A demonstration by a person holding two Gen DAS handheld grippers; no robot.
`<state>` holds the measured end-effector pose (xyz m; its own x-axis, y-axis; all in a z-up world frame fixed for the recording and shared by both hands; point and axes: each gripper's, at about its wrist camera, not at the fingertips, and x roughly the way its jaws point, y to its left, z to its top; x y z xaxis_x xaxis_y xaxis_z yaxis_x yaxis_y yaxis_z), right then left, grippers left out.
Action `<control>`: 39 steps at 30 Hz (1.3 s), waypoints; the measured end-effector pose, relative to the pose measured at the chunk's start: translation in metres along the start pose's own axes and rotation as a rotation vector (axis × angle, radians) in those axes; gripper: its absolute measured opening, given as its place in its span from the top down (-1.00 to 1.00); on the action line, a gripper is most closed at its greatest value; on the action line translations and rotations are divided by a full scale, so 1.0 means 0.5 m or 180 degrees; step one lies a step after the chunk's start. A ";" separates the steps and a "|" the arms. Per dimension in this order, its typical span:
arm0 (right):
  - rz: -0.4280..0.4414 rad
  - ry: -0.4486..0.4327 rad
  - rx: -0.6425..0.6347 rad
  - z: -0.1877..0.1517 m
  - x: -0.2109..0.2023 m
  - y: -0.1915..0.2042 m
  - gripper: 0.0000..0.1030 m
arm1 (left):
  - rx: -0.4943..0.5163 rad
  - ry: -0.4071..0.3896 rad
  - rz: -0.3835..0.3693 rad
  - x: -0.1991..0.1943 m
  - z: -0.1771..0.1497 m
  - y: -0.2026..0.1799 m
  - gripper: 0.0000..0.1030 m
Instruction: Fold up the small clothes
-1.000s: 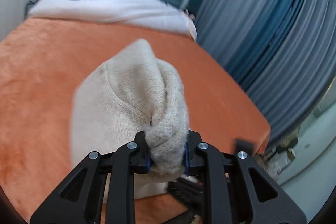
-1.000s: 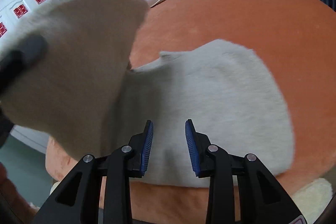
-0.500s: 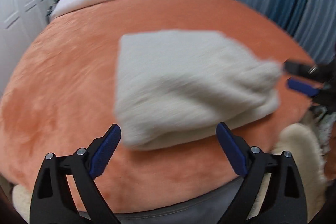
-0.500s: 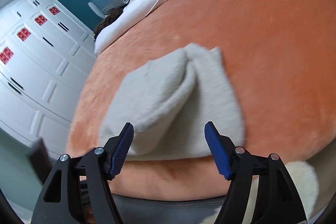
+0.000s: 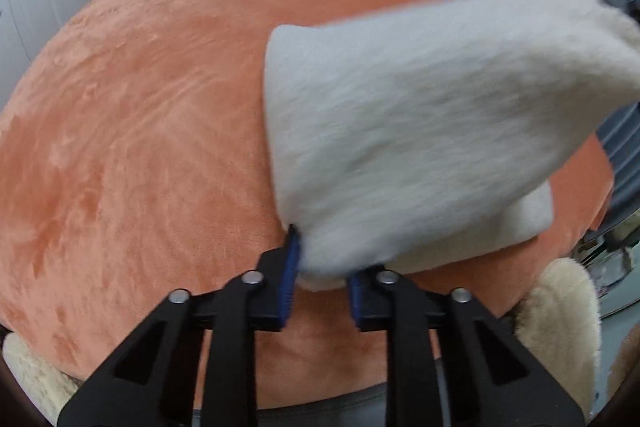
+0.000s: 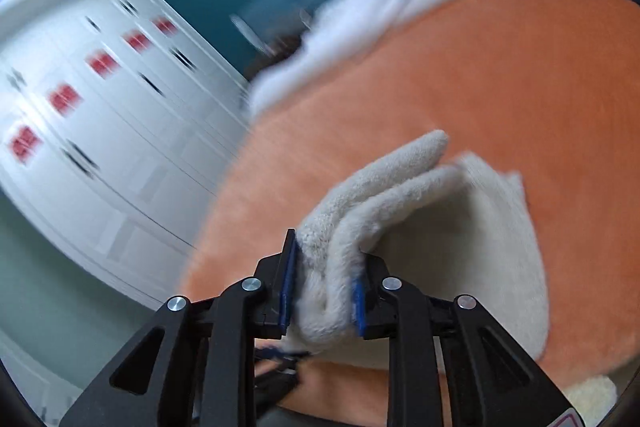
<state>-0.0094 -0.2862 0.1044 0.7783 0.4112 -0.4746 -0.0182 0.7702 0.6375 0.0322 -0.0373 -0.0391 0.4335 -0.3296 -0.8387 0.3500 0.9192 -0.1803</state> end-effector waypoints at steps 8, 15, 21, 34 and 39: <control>-0.1034 0.0547 0.0509 -0.142 0.068 -0.273 0.61 | 0.0094 0.0118 0.0166 0.030 -0.021 -0.052 0.71; -0.1437 0.0170 0.0083 -0.102 0.011 -0.191 0.16 | 0.0119 0.0104 0.0165 -0.010 -0.024 -0.055 0.69; -0.1163 0.0343 -0.0169 -0.015 0.052 -0.184 -0.05 | -0.0175 -0.0258 -0.0295 -0.124 -0.020 -0.051 0.64; -0.0836 0.0231 -0.0051 0.026 0.052 -0.191 0.88 | -0.0307 0.0436 -0.0216 0.012 0.022 -0.065 0.71; -0.1235 0.0735 0.0188 -0.059 0.128 -0.320 0.86 | -0.0167 0.0510 -0.0147 0.036 0.007 -0.085 0.70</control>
<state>0.0248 -0.3690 -0.0458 0.5600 0.2007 -0.8038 0.2883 0.8624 0.4162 0.0283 -0.0831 -0.0448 0.2787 -0.3372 -0.8993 0.3208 0.9152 -0.2437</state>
